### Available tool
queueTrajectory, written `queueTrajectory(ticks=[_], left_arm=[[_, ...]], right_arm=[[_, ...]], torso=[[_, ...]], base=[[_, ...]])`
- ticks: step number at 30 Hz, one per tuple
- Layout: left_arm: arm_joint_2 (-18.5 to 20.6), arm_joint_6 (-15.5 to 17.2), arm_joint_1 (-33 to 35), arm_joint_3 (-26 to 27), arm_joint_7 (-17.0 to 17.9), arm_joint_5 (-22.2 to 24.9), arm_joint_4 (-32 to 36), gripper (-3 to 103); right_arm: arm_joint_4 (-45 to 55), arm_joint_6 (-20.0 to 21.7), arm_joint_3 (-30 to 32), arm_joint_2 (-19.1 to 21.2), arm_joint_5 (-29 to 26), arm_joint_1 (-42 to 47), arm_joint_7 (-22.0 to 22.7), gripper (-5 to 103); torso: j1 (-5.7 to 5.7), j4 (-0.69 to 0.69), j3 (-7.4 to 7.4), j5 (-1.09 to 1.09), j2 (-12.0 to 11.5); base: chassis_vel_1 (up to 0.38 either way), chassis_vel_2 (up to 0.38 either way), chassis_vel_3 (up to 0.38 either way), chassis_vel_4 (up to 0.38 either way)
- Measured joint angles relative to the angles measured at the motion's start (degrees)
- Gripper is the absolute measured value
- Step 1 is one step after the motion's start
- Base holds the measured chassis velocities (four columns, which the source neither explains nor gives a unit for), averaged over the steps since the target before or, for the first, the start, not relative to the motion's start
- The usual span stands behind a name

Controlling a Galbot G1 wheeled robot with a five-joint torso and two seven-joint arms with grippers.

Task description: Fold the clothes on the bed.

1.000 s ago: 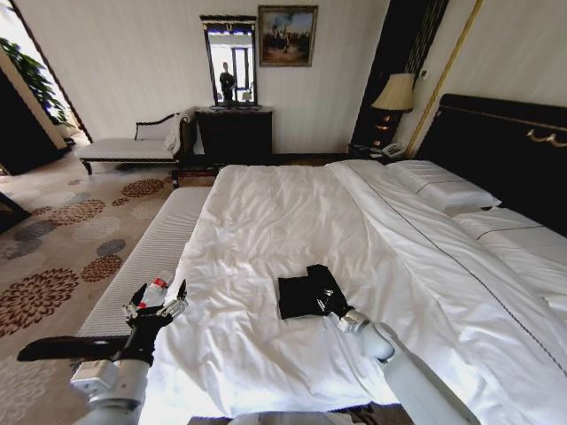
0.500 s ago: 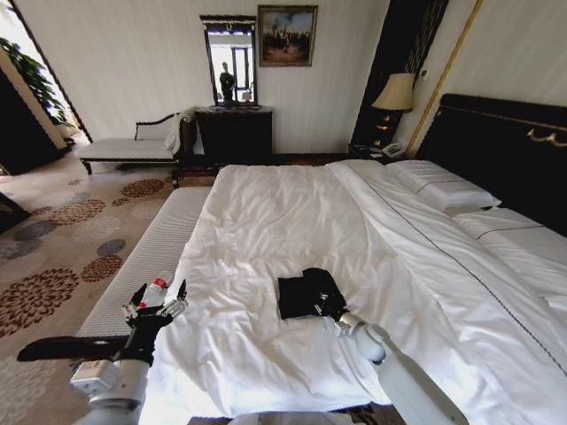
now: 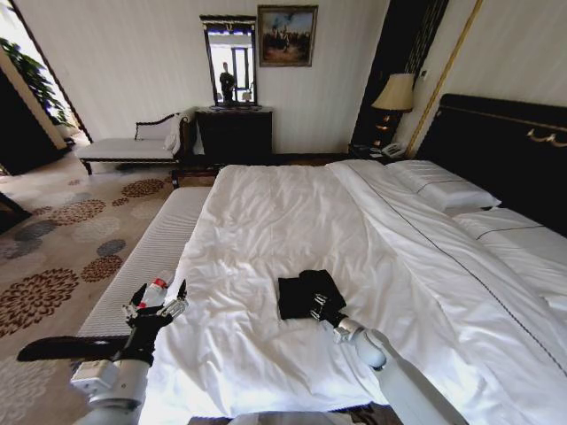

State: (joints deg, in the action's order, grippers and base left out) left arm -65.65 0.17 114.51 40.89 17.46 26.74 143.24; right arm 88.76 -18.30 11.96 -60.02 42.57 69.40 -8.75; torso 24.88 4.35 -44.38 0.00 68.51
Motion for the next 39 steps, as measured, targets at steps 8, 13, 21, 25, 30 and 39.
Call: queueTrajectory(ticks=[8,13,21,25,30,39], left_arm=[[0.0,0.0,0.0,0.0,0.0,0.0,0.0,100],[0.0,0.0,0.0,0.0,0.0,0.0,0.0,100],[0.0,0.0,0.0,0.0,0.0,0.0,0.0,100],[0.0,0.0,0.0,0.0,0.0,0.0,0.0,100],[0.0,0.0,0.0,0.0,0.0,0.0,0.0,100],[0.0,0.0,0.0,0.0,0.0,0.0,0.0,100]], right_arm=[[6.0,-2.4,-0.6,0.3,1.1,3.3,0.1,82],[8.7,-4.5,-0.2,0.0,-1.5,6.4,0.6,99],[7.5,3.4,2.4,-4.2,-28.8,3.9,5.7,100],[2.5,8.4,2.3,-6.6,-40.8,-0.8,9.6,100],[-5.7,10.1,1.8,-10.1,-45.2,-6.4,11.7,100],[-12.5,8.9,-0.6,-13.7,-40.8,-10.0,11.8,100]], torso=[[0.00,-0.01,0.00,0.00,0.0],[0.00,0.01,0.00,0.00,0.0],[0.00,0.00,0.00,-0.01,0.0],[0.02,0.00,0.00,-0.01,0.0],[0.02,-0.01,-0.01,0.00,0.0],[0.02,0.01,0.00,0.00,0.0]], base=[[0.000,0.000,0.000,0.000],[0.000,0.000,0.000,0.000],[0.000,0.000,0.000,0.000],[0.000,0.000,0.000,0.000],[0.000,0.000,0.000,0.000],[0.000,0.000,0.000,0.000]])
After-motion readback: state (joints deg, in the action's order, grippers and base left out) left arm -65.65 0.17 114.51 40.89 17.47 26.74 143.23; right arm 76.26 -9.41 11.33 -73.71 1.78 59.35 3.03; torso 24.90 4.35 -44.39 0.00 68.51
